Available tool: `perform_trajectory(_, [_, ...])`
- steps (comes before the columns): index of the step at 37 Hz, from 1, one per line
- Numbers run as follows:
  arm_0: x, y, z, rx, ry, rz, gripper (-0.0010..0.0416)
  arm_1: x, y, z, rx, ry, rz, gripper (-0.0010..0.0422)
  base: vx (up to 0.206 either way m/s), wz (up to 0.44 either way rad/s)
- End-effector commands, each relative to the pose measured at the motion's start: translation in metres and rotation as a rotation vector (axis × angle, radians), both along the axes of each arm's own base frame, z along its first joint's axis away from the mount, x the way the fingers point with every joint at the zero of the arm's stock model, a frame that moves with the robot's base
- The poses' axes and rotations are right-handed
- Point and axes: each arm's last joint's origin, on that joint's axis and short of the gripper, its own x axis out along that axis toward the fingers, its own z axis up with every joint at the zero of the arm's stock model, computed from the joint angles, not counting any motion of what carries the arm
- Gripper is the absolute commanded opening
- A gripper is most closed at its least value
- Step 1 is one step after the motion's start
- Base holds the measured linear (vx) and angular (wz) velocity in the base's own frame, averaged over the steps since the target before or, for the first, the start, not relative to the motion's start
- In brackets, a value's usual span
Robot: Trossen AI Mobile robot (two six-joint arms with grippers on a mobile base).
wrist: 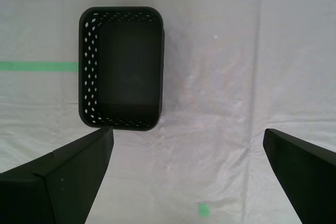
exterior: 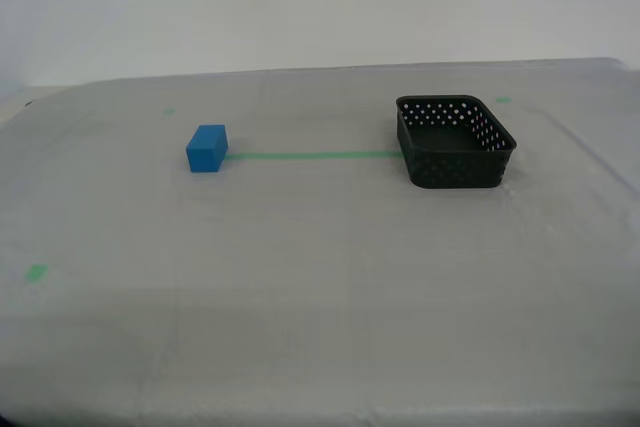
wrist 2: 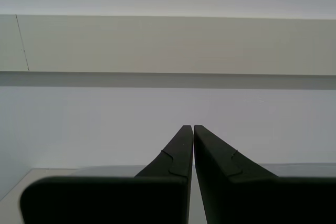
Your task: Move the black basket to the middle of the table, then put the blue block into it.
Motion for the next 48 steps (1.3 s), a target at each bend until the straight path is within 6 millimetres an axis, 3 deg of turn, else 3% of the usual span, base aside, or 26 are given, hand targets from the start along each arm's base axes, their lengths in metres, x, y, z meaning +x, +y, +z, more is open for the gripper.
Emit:
perform_trajectory(1, [-0.001, 0.007, 0.0, 0.004, 0.002, 0.004, 0.0397, 0.0, 0.0, 0.001, 0.002, -0.005, 0.001, 0.0, 0.0, 0.0])
perform_trajectory(18, [-0.002, 0.047, 0.001, -0.002, -0.045, 0.006, 0.0399, 0.0, 0.0, 0.001, 0.002, -0.005, 0.001, 0.0, 0.0, 0.0])
perform_trajectory(29, [-0.004, 0.05, 0.0, -0.03, -0.034, -0.02, 0.0399, 0.0, 0.0, 0.001, 0.002, -0.005, 0.001, 0.0, 0.0, 0.0])
perform_trajectory(35, [0.009, 0.052, -0.015, -0.059, 0.004, -0.011, 0.0399, 0.0, 0.0, 0.001, 0.002, -0.005, 0.001, 0.0, 0.0, 0.0])
perform_trajectory(48, [0.043, 0.061, -0.068, -0.091, 0.1, 0.007, 0.04, 0.0, 0.0, 0.001, 0.001, -0.005, 0.001, 0.0, 0.0, 0.0])
